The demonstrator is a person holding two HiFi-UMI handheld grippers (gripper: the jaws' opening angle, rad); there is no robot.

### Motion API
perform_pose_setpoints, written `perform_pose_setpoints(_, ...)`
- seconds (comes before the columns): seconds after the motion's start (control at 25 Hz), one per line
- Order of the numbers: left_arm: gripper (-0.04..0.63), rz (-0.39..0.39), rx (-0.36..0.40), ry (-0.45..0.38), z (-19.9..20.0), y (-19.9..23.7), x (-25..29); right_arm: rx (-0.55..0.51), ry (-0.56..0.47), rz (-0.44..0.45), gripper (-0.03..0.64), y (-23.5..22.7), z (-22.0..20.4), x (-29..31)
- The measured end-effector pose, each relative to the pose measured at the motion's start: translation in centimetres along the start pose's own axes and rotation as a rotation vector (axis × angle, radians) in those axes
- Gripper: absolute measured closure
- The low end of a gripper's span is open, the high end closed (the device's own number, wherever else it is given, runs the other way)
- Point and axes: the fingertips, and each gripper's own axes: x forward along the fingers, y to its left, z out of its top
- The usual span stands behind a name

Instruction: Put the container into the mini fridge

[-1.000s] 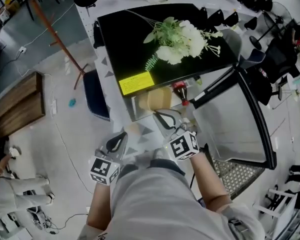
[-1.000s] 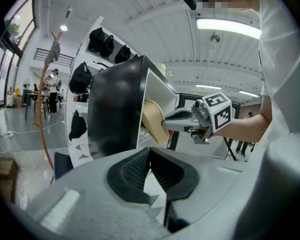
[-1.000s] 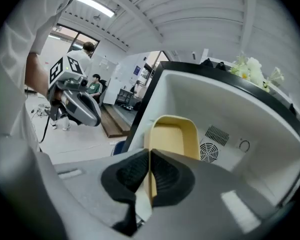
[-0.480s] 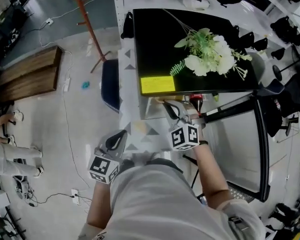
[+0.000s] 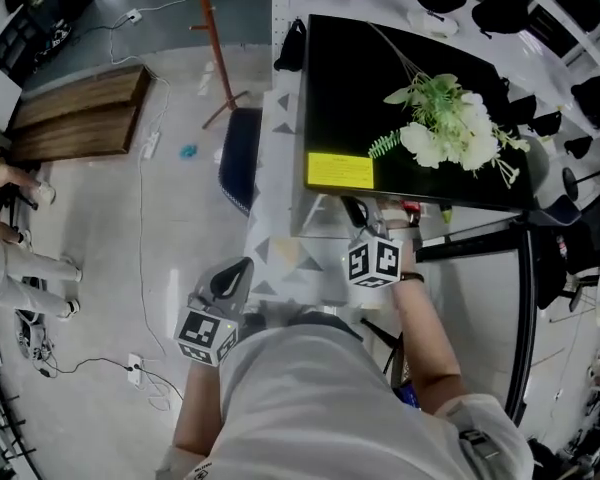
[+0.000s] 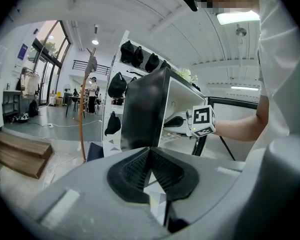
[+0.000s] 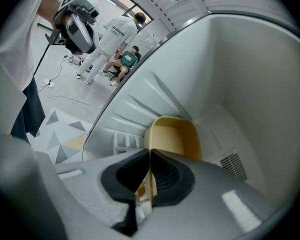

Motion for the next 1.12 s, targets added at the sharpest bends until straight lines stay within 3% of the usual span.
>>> perform_pose_setpoints(0.64,0.586,0.052,-0.032,-0.007,-0.6,0.1,-0.7,-0.027,0.024,0.034,0.576,-0.1,-0.6,1.6)
perform_pose_setpoints(1.12,0.586,0.020,-0.022,-0.005,-0.6,0.2,-1.1,0.004,0.030,-0.003,0.545,-0.3,-0.1,0.9)
